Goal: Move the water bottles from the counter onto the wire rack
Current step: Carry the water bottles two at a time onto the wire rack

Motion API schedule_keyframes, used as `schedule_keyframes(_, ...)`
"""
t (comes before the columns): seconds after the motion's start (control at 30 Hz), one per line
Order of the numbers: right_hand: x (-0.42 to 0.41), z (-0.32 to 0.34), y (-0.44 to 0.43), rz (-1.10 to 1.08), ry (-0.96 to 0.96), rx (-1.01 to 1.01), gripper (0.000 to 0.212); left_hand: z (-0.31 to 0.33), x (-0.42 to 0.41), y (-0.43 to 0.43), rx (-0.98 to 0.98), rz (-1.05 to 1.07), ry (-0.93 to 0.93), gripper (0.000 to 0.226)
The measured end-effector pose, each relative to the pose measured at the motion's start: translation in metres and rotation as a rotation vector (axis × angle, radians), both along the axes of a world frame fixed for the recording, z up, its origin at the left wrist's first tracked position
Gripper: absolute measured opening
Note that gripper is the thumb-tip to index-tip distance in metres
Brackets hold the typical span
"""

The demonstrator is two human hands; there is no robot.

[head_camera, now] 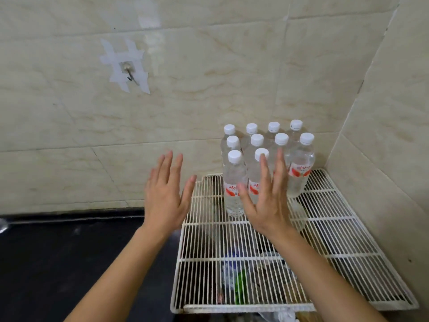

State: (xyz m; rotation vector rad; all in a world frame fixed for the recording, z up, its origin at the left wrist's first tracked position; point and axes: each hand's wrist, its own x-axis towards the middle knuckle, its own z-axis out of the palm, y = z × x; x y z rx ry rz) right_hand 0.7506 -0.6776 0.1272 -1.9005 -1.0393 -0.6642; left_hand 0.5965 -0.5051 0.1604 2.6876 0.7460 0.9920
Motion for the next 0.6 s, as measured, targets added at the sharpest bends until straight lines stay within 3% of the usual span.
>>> schedule_keyframes(0.13,-0.035,0.004,0.061,0.219,-0.182,0.029,0.072,0.015,-0.065,0.018,0.091,0.193,-0.044,0.063)
schedule_keyframes(0.4,-0.159,-0.002,0.172,0.541,-0.09,-0.215,0.066,0.022,-0.244,0.052,0.228,0.736,0.12,0.062)
schedule_keyframes(0.6,-0.296,-0.002,0.239,0.758,-0.08,-0.303,0.063,0.015,-0.406,0.058,0.118,1.094,0.14,0.069)
